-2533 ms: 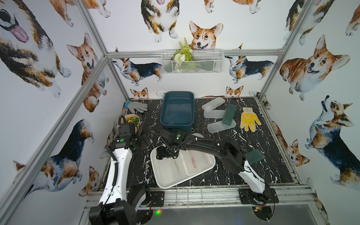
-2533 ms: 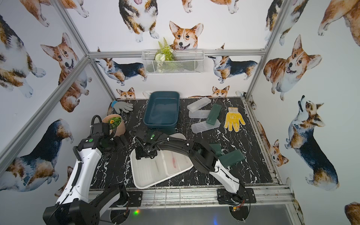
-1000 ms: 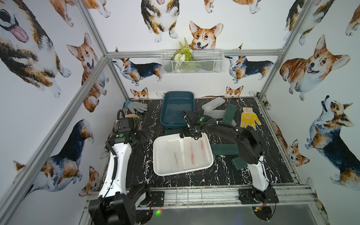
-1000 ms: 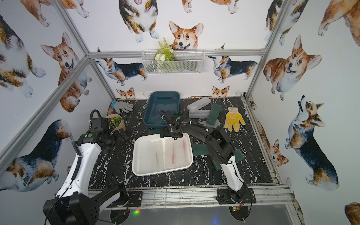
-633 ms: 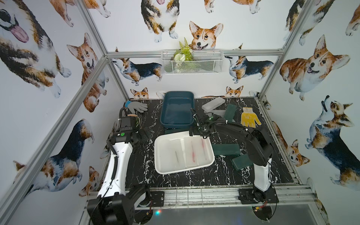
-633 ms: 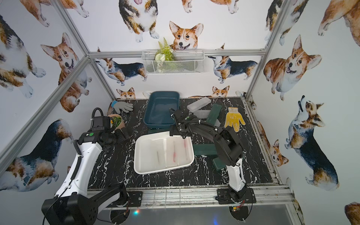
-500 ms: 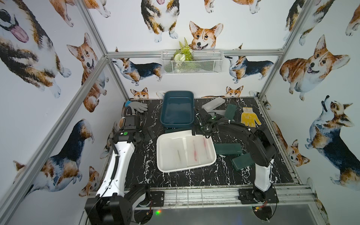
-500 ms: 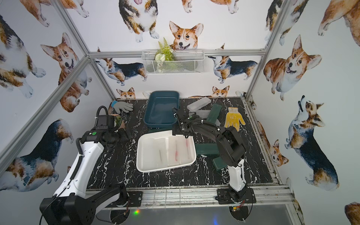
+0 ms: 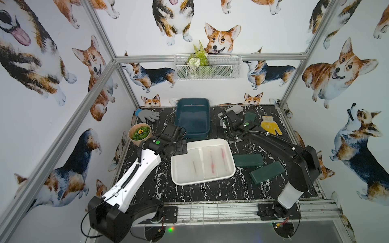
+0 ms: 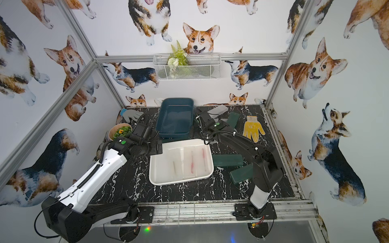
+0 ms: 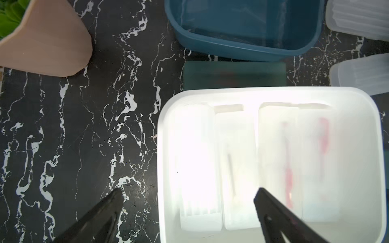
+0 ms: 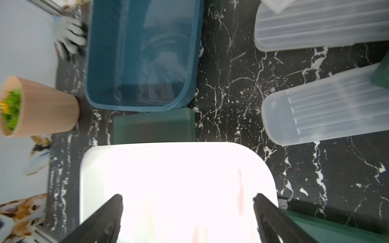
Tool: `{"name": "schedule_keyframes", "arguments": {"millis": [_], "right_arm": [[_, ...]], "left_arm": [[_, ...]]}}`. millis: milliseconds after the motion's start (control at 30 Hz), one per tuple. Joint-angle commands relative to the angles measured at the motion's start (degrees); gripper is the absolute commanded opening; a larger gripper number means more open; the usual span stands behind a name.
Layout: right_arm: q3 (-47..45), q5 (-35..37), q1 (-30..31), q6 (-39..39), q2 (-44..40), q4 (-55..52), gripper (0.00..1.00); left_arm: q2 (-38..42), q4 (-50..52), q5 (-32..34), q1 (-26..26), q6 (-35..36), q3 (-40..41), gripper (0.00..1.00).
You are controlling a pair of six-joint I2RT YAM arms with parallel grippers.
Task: Place the pencil cases by color into the storage box
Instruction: Adjust the storage box at the center of the board, then pick up the pencil case from the center of the board.
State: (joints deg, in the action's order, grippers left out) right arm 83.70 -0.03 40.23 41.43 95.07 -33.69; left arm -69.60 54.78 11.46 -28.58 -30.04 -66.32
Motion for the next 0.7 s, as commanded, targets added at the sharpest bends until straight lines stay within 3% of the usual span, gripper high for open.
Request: {"name": "schedule_keyframes", "arguments": {"millis": [0, 200, 333, 533, 667], "right_arm": [[-2.18, 2.06, -4.05, 6.0, -4.56, -2.46, 0.97], [-2.84, 4.76, -12.74, 12.87, -8.4, -12.73, 0.97], [-3.89, 4.21, -18.14, 15.92, -10.47, -16.94, 0.97], [-7.29, -2.35, -28.34, 13.28, -12.41, -18.25, 0.96], [-8.19, -4.44, -32.17, 9.48, -12.44, -19.04, 0.96]], "left_arm": [[-2.23, 1.67, 2.75, -4.35, -0.07, -2.88, 1.0], [-7.82, -5.3, 0.82, -11.15, 12.74, -10.62, 1.0], [-15.54, -9.34, -2.34, -13.21, 22.46, -18.43, 1.0], [-34.47, -9.25, -6.69, -16.65, 35.3, -37.06, 1.0], [-44.6, -11.46, -11.89, -17.5, 37.11, -47.58, 1.0]]}}
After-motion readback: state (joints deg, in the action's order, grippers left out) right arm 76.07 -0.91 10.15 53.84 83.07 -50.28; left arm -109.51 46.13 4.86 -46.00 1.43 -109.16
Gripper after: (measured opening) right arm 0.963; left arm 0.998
